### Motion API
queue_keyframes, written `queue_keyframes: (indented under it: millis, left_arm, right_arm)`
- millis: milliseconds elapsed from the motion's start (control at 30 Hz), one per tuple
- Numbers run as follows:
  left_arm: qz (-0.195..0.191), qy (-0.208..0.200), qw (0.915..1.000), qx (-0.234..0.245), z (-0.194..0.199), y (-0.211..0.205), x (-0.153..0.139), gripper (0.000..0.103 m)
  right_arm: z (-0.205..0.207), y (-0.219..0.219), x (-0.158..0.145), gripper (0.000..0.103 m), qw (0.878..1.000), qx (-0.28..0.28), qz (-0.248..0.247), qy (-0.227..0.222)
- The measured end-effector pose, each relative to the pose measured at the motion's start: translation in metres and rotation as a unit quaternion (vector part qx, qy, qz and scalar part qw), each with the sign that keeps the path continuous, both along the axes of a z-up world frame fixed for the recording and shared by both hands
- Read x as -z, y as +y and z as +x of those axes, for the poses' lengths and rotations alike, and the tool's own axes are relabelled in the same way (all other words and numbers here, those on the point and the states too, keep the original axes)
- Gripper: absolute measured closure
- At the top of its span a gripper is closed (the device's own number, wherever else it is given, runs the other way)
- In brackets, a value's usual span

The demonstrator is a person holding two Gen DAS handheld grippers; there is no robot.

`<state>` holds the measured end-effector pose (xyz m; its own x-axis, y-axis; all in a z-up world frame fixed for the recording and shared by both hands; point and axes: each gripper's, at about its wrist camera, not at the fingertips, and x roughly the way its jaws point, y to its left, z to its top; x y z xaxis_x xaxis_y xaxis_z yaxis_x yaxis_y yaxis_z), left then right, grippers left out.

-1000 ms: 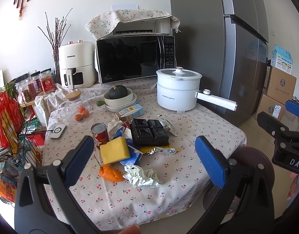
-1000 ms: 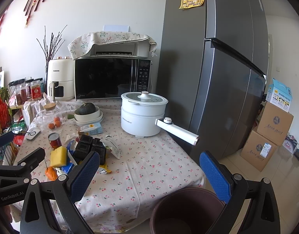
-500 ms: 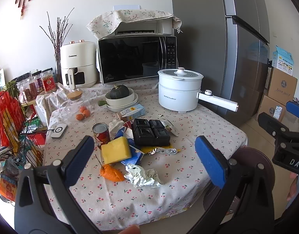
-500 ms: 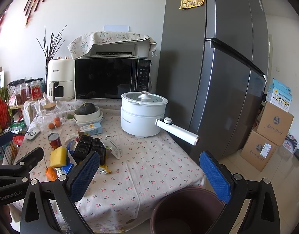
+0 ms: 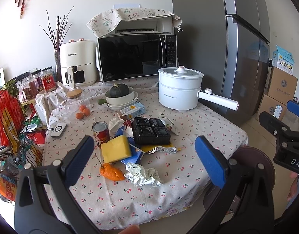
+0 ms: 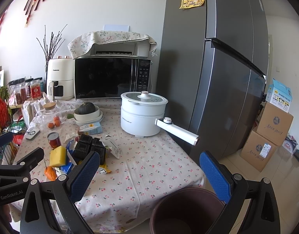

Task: Collect trash

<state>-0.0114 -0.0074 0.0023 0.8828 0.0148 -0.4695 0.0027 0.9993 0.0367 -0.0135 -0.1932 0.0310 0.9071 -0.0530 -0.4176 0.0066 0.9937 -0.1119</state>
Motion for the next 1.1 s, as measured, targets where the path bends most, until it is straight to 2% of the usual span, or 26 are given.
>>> queue_keyframes:
  millis: [233,433,1100]
  left_arm:
    - [0.001,0.025,0.9997,0.008,0.01,-0.001,0.007,0.0]
    - [-0.004,0.06,0.9982,0.009,0.023,-0.002,0.021,0.001]
    - [0.007,0.087,0.9961,0.011,0.039,-0.012,0.032,0.001]
  right_arm:
    - [0.002,-0.002,0.003,0.0,1.0,0.004,-0.004,0.006]
    - [0.012,-0.006,0.012,0.0,0.999,0.022,-0.01,0.034]
    - [0.027,-0.013,0.021,0.0,0.995,0.052,-0.021,0.077]
